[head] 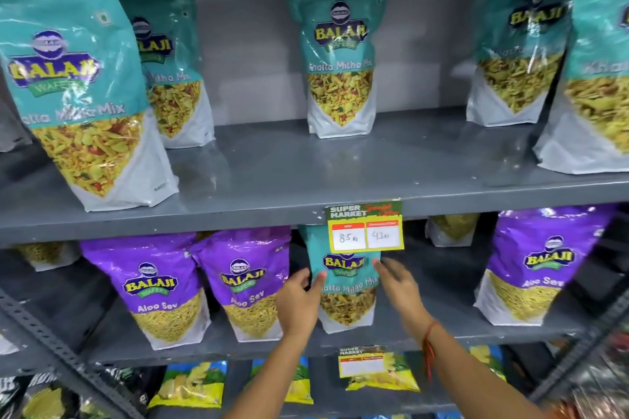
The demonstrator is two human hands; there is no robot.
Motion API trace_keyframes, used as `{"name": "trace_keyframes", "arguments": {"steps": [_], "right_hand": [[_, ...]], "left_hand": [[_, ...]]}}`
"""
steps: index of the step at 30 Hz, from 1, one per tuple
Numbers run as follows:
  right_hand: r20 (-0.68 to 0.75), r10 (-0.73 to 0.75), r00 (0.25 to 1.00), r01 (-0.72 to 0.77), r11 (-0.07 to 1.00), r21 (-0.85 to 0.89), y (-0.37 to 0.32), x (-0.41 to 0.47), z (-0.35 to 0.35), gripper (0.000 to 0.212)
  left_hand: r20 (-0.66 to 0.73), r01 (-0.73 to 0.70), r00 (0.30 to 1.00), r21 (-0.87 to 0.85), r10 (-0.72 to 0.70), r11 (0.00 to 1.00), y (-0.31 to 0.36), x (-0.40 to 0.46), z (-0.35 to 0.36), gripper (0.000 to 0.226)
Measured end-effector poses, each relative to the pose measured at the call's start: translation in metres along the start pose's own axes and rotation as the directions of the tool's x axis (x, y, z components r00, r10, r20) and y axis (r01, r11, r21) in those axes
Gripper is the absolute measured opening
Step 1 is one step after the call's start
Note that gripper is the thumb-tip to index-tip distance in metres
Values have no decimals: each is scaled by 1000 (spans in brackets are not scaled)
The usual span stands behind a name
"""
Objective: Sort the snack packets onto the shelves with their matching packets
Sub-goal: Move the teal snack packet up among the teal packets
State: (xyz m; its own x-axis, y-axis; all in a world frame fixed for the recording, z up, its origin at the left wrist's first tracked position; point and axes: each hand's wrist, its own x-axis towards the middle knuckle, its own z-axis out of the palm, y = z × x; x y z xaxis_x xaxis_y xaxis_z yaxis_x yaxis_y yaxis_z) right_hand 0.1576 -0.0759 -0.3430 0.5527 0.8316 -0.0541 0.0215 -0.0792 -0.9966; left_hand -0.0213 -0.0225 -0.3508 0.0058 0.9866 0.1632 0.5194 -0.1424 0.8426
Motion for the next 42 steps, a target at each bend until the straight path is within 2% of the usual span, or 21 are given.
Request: {"name": "trace_keyframes", "arguments": {"steps": [2, 6, 10, 13, 16, 18, 20, 22, 25, 26, 28, 33, 36, 40, 42], "right_hand": [[53, -40, 998, 44, 996, -74, 8, 4, -2, 18], [15, -122, 992, 123, 974, -192, 18, 4, -7, 16], [-54, -178, 983, 151, 935, -322, 18, -14, -15, 15], [-54, -168, 984, 149, 954, -261, 19, -42, -26, 14], [22, -178, 984, 178, 954, -243, 19, -74, -41, 35], [57, -183, 981, 192, 951, -243, 9, -97, -50, 37], [92, -224, 970, 241, 927, -288, -9, -119, -60, 42], [119, -283, 952, 306, 911, -276, -31, -137, -68, 43], [98, -368, 925, 378, 916, -136, -76, -152, -73, 20], [75, -404, 912, 409, 910, -63, -93, -152, -73, 19], [33, -511, 859, 511, 859, 9, -134, -150, -72, 20], [-79, -687, 723, 691, 719, 78, -239, -125, -62, 27], [-130, -732, 669, 741, 671, 34, -286, -102, -51, 12], [-151, -714, 684, 726, 686, 50, -318, -66, -34, 15], [-138, -720, 680, 727, 686, 4, -321, -47, -27, 21]], "left_hand": [[13, -23, 1000, 3, 23, 1000, 0, 1, 1, 44], [-39, -18, 999, 29, 19, 999, 2, -2, 0, 44], [-57, -111, 992, -9, 110, 994, -2, -24, -8, 47], [-70, -148, 987, -74, 142, 986, -8, -48, -18, 48], [-63, -201, 979, -149, 194, 968, -10, -77, -34, 42], [-92, -203, 978, -185, 189, 962, -11, -98, -45, 34], [-143, -205, 974, -238, 175, 949, -6, -116, -58, 39], [-217, -273, 951, -259, 220, 926, 4, -126, -71, 47], [-308, -410, 896, -303, 319, 860, 49, -128, -98, 24], [-332, -455, 876, -330, 350, 827, 68, -125, -108, 16], [-363, -506, 852, -380, 378, 774, 107, -113, -127, 14], [-431, -620, 780, -440, 453, 649, 195, -63, -167, 31], [-470, -614, 786, -508, 402, 604, 234, -20, -178, 34], [-497, -566, 814, -566, 301, 599, 263, 30, -179, 20], [-509, -563, 813, -562, 283, 606, 269, 46, -176, 18]]}}
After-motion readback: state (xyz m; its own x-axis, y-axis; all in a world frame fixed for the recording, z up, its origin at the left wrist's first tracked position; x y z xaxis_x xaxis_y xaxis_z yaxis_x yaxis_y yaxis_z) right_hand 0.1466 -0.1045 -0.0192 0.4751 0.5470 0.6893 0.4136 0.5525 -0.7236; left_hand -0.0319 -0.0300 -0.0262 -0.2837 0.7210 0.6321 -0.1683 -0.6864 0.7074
